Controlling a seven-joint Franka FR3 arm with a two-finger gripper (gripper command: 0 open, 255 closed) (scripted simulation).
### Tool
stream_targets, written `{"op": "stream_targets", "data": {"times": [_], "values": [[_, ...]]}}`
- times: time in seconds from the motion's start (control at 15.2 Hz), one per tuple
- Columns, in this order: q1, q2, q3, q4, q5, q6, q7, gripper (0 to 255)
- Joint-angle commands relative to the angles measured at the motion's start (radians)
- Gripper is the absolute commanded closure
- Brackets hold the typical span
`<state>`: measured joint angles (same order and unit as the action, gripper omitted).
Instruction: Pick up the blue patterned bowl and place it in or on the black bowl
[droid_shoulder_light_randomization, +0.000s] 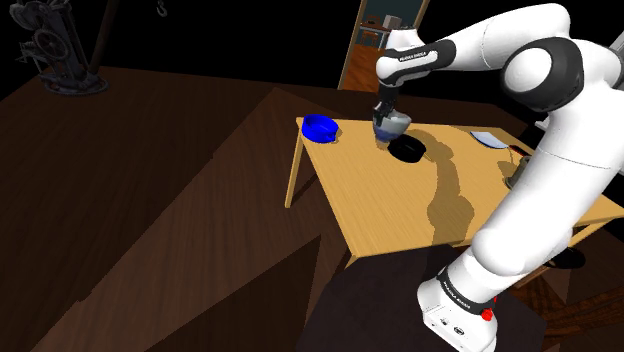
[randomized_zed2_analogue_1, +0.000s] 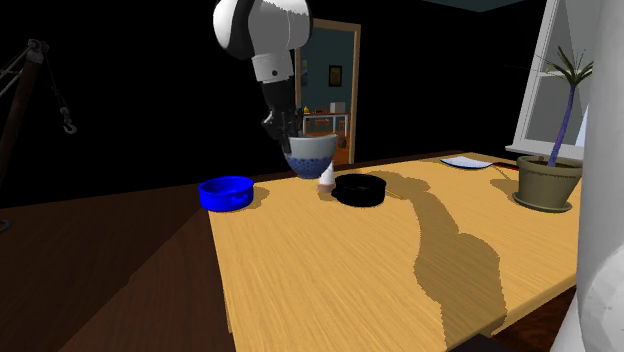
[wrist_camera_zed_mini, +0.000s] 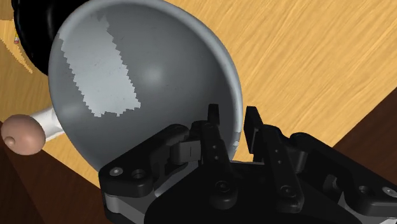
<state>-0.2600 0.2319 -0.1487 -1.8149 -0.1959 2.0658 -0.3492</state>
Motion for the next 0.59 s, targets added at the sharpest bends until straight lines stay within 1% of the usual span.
{"op": "stream_targets", "data": {"times": [0.0,0.26,0.53], "values": [[-0.03,0.024,-0.015,0.049,0.011,-0.015,-0.053,255],[-0.088,0.074,-0.042,0.134,0.035,-0.032,-0.148,255],[-0.15,0.14,-0.062,0.242,0.063,-0.06,-0.24,255]]}}
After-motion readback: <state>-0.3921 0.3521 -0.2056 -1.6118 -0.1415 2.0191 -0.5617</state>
